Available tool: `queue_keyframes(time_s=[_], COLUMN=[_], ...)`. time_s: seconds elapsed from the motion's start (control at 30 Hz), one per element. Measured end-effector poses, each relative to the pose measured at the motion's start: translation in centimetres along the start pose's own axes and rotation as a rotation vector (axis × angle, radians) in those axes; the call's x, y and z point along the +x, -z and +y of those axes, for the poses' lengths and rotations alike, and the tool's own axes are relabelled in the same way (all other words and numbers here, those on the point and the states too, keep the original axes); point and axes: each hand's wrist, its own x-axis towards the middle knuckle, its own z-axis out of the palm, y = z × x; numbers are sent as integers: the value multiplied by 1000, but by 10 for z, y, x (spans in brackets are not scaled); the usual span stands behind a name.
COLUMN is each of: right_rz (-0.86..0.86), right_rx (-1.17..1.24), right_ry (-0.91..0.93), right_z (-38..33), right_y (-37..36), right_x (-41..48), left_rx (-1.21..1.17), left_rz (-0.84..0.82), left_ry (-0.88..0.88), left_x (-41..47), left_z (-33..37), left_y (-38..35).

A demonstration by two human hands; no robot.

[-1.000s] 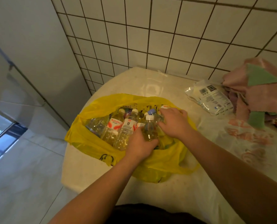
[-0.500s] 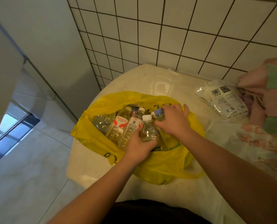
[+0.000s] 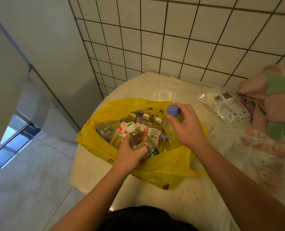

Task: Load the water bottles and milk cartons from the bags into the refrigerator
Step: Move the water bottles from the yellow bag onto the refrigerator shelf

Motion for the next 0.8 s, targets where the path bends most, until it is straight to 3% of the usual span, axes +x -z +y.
queue_keyframes(time_s=[0.37,0.6,0.8], right_rz=[302,265,182], right_rx=[424,615,713], right_ry=[147,81,17], right_z=[-72,-98,-122], right_y=[39,35,5], right_x=[-26,-40,-56], left_rx=[16,42,77], left_rz=[206,252,206], left_ry=[-277,-384,-362], left_x=[-23,-44,-73], left_z=[36,63,57], left_y=[22,58,91])
